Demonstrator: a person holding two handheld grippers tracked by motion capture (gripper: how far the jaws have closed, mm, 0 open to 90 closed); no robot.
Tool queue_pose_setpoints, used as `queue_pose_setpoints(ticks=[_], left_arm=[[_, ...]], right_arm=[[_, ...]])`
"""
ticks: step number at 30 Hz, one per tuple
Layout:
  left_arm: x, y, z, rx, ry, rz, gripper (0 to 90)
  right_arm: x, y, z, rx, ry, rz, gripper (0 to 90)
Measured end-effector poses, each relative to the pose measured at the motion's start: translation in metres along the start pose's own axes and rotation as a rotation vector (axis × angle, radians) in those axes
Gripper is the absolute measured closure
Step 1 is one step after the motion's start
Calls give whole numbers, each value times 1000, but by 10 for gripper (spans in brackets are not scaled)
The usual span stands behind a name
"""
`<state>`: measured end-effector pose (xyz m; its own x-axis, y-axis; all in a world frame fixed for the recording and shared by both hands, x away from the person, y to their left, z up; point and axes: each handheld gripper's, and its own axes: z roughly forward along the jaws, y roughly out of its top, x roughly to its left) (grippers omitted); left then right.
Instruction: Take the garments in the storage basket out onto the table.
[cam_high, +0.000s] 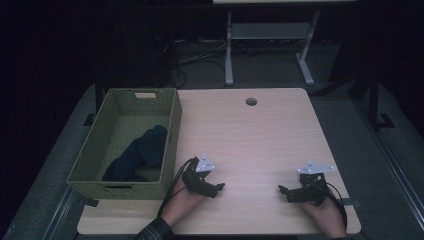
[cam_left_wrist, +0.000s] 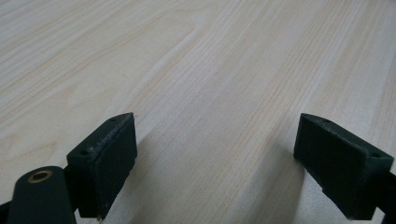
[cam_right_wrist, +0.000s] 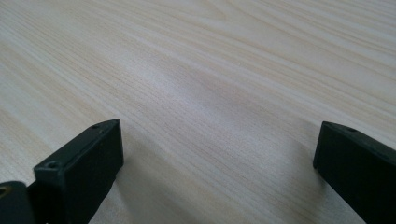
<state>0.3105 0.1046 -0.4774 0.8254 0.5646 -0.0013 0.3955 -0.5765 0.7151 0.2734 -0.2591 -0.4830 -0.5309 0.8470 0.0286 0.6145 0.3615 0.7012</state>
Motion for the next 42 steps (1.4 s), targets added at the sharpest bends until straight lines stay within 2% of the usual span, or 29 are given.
queue_pose_setpoints(ticks=[16, 27, 42], left_arm=[[0, 0, 0, 3, 0, 4, 127], [1, 1, -3, 16, 6, -11, 131], [0, 8, -11, -7, -3, -20, 133]], right_arm=[[0, 0, 0, 1, 0, -1, 12], [0, 0, 0, 3, 1, 2, 12], [0, 0, 0, 2, 1, 2, 13]])
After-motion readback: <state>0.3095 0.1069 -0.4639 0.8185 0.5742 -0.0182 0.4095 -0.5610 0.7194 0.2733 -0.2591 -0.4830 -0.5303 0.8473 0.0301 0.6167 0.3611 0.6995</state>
